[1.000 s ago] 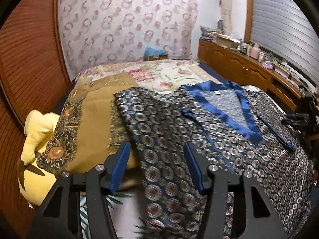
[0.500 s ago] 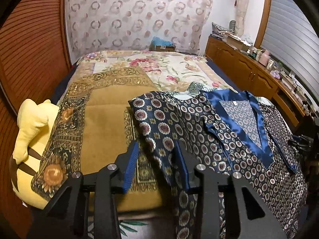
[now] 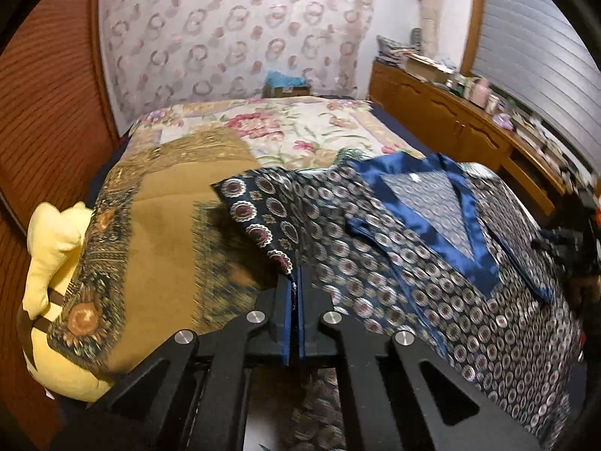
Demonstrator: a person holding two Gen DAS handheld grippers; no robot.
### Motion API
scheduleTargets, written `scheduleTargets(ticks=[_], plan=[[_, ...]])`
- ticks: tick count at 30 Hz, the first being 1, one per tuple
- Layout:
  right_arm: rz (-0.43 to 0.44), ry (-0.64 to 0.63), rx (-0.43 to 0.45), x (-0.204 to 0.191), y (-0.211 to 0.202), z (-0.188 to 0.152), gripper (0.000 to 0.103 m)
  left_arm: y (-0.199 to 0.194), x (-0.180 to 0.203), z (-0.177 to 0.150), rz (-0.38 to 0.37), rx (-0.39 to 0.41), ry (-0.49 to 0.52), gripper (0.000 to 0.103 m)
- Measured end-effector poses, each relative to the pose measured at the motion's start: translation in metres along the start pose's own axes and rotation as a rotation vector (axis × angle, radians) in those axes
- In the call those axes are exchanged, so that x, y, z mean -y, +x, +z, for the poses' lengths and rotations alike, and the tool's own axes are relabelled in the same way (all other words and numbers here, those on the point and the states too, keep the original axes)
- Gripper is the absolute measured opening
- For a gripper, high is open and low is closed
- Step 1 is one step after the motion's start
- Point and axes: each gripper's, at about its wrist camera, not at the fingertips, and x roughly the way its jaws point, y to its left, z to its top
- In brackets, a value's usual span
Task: Fold small clothes
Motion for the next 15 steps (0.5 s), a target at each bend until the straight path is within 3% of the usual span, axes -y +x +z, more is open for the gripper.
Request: scheduleTargets(ticks=[15], plan=[[-0.001,0.0,0.0,0.0,0.0,0.0,0.05,-0.049,0.039,-0.028,-0.069,0.134,0.037,0.002]])
